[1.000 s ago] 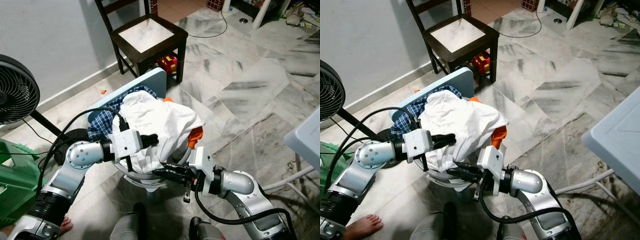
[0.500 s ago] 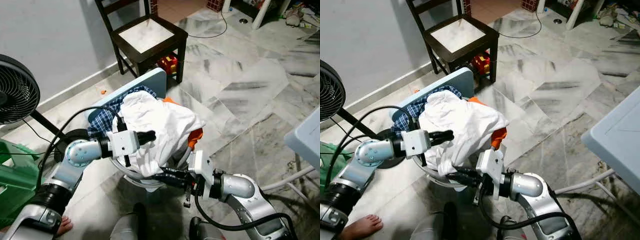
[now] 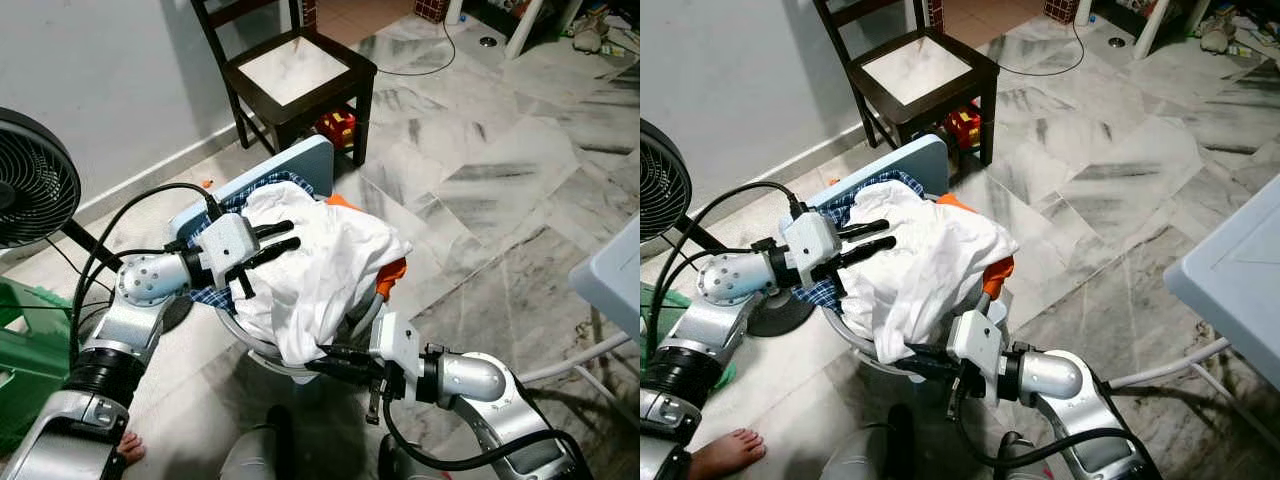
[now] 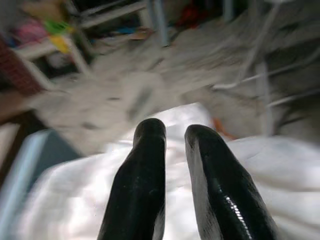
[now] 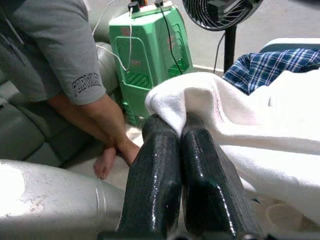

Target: Hang hanger

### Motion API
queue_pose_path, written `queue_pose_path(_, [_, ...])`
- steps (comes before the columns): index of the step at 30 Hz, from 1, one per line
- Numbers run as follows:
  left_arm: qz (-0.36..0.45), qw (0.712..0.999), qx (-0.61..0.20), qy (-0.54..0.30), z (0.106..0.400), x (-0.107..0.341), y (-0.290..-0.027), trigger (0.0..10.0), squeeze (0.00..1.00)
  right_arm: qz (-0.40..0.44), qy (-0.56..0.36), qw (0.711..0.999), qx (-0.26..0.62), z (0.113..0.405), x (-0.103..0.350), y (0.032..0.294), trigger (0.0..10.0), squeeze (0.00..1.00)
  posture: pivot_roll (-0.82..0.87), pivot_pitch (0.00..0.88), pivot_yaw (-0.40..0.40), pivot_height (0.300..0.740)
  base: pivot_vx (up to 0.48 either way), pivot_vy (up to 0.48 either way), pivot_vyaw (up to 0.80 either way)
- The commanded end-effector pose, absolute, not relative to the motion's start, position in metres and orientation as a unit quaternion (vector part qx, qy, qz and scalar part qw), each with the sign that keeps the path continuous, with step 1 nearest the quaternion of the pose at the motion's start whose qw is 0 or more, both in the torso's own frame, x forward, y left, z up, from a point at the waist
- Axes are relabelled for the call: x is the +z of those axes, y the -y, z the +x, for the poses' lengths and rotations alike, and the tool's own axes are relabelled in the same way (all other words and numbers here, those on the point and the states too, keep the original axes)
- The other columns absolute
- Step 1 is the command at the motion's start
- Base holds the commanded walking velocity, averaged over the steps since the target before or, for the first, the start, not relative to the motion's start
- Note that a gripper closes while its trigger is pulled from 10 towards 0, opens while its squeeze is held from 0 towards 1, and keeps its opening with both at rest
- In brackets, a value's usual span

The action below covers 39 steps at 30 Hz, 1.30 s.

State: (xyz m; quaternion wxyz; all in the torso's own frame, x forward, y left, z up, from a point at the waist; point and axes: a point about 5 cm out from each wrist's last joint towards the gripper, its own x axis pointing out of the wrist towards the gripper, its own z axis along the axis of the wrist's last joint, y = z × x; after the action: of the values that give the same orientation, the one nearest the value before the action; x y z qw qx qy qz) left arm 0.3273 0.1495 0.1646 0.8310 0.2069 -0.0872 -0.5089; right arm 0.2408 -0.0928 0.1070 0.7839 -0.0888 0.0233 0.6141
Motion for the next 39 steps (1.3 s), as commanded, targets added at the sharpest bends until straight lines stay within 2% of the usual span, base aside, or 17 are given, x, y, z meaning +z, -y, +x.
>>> queue_pose_path(1, [0.195, 0.813, -0.546, 0.057, 0.320, 0.158, -0.149, 10.0, 1.00, -0.103, -0.023, 0.777, 0.621, 0.239, 0.105, 0.092, 0.0, 0.00, -0.02, 0.289, 0.071, 0.740, 0.000, 0.000, 0.00])
queue_pose_path(3, [0.214, 0.794, -0.567, 0.046, 0.317, 0.154, -0.148, 10.0, 1.00, -0.111, -0.018, 0.773, 0.624, 0.241, 0.107, 0.092, 0.0, 0.00, -0.02, 0.289, 0.071, 0.740, 0.000, 0.000, 0.00])
queue_pose_path(4, [0.214, 0.794, -0.567, 0.046, 0.317, 0.154, -0.148, 10.0, 1.00, -0.111, -0.018, 0.773, 0.624, 0.241, 0.107, 0.092, 0.0, 0.00, -0.02, 0.289, 0.071, 0.740, 0.000, 0.000, 0.00])
queue_pose_path(5, [0.246, 0.772, -0.585, 0.041, 0.314, 0.150, -0.147, 10.0, 1.00, -0.117, -0.013, 0.767, 0.631, 0.242, 0.111, 0.093, 0.0, 0.00, -0.02, 0.287, 0.072, 0.740, 0.000, 0.000, 0.00])
queue_pose_path(11, [0.307, 0.717, -0.625, 0.030, 0.307, 0.144, -0.144, 10.0, 1.00, -0.119, 0.000, 0.752, 0.648, 0.246, 0.122, 0.089, 0.0, 0.00, -0.02, 0.284, 0.069, 0.740, 0.000, 0.000, 0.00])
queue_pose_path(14, [0.324, 0.700, -0.636, 0.022, 0.306, 0.144, -0.147, 10.0, 1.00, -0.128, -0.002, 0.750, 0.649, 0.246, 0.120, 0.089, 0.0, 0.00, -0.02, 0.284, 0.069, 0.740, 0.000, 0.000, 0.00])
queue_pose_path(22, [0.355, 0.686, -0.634, 0.016, 0.312, 0.144, -0.154, 10.0, 1.00, -0.127, -0.010, 0.744, 0.656, 0.239, 0.113, 0.087, 0.0, 0.00, -0.03, 0.279, 0.081, 0.740, 0.000, 0.000, 0.00])
queue_pose_path(33, [0.355, 0.683, -0.638, 0.024, 0.314, 0.141, -0.150, 10.0, 1.00, -0.121, -0.014, 0.736, 0.666, 0.234, 0.112, 0.082, 0.0, 0.00, -0.03, 0.279, 0.082, 0.740, 0.000, 0.000, 0.00])
queue_pose_path(35, [0.367, 0.671, -0.644, 0.028, 0.315, 0.140, -0.147, 10.0, 1.00, -0.099, -0.014, 0.724, 0.682, 0.231, 0.120, 0.083, 0.0, 0.00, -0.04, 0.278, 0.084, 0.740, 0.000, 0.000, 0.00])
queue_pose_path(39, [0.374, 0.663, -0.647, 0.038, 0.316, 0.139, -0.142, 10.0, 1.00, -0.084, -0.005, 0.718, 0.691, 0.231, 0.132, 0.085, 0.0, 0.00, -0.04, 0.278, 0.084, 0.740, 0.000, 0.000, 0.00])
